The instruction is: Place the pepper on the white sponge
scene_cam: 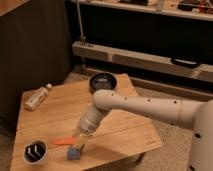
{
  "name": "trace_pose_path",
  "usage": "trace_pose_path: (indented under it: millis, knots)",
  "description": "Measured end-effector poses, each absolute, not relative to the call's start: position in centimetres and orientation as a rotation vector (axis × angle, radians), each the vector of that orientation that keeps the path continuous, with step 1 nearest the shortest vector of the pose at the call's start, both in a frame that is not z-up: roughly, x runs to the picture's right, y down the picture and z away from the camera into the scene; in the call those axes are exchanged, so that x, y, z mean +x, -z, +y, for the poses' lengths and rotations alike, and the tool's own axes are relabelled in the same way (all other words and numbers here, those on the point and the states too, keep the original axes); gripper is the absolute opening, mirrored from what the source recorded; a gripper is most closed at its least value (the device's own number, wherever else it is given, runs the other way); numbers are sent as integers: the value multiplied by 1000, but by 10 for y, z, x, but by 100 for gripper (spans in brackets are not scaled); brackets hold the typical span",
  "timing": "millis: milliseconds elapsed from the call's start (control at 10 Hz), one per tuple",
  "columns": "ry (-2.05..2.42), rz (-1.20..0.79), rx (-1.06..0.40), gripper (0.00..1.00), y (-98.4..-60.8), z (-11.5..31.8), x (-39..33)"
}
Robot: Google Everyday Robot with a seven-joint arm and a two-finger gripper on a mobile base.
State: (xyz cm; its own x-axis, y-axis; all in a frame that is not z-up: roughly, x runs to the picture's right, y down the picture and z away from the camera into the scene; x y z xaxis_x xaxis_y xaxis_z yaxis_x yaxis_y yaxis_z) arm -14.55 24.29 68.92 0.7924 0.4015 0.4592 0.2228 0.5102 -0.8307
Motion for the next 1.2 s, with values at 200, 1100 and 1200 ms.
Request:
trace_pose_path:
  millis: [200, 1100, 1200]
  knots:
    - [-128, -643, -1081, 0, -702, 261, -144]
    - [-208, -525, -1147, 0, -730, 293, -133]
    - [-228, -511, -1150, 0, -733, 294, -131]
